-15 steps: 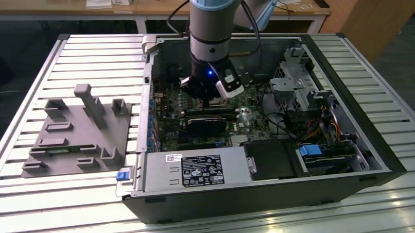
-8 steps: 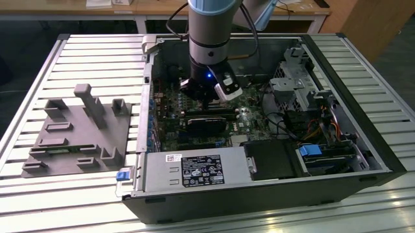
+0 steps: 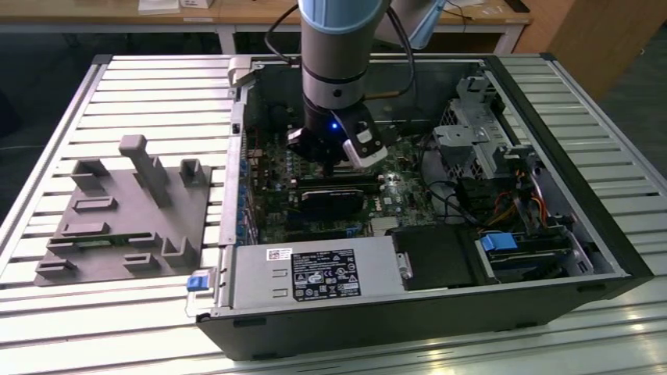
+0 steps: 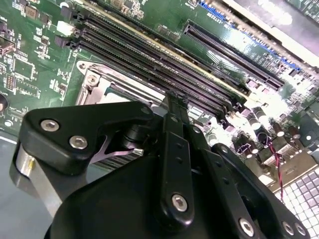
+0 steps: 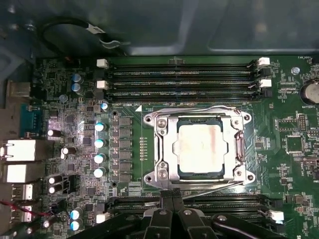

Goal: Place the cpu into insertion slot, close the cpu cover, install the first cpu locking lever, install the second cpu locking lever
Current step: 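Install the second cpu locking lever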

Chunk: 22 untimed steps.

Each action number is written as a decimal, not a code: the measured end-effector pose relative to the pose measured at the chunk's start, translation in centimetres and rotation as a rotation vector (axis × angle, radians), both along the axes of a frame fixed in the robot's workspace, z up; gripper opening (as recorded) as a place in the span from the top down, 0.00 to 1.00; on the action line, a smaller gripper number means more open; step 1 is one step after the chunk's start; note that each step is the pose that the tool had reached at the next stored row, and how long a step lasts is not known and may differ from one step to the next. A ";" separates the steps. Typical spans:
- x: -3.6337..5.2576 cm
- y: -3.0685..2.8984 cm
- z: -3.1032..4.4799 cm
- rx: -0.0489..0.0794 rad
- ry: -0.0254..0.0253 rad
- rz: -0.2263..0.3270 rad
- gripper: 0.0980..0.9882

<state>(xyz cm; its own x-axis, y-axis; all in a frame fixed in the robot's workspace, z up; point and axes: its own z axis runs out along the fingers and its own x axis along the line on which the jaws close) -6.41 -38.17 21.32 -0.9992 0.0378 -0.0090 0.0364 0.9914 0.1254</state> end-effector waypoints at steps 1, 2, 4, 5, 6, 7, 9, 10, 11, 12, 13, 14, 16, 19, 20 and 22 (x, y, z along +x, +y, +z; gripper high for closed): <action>-0.06 -0.10 0.00 0.004 0.0000 0.000 0.98; -0.13 -0.19 -0.01 0.007 0.0000 0.000 0.98; -0.29 -0.35 -0.04 0.015 0.0001 0.000 0.98; -0.37 -0.41 -0.08 0.019 0.0002 0.001 0.98; -0.41 -0.43 -0.15 0.024 0.0002 0.003 0.98; -0.44 -0.43 -0.25 0.028 0.0001 0.005 0.98; -0.46 -0.43 -0.45 0.034 0.0001 0.009 0.98; -0.46 -0.43 -0.53 0.038 0.0002 0.010 0.98; -0.48 -0.44 -0.58 0.042 0.0002 0.011 0.98; -0.51 -0.44 -0.63 0.045 0.0001 0.011 0.98; -0.56 -0.45 -0.67 0.048 0.0001 0.011 0.98; -0.61 -0.49 -0.69 0.050 0.0000 0.011 0.98; -0.68 -0.59 -0.74 0.054 0.0000 0.012 0.98; -0.74 -0.78 -0.81 0.061 0.0000 0.012 0.98; -0.74 -0.80 -0.84 0.063 0.0000 0.012 0.98; -0.75 -0.84 -0.91 0.068 -0.0001 0.012 0.98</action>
<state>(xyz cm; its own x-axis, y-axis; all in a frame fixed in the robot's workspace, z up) -7.16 -39.01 20.40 -0.9996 0.0268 -0.0069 0.0250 0.9809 0.1927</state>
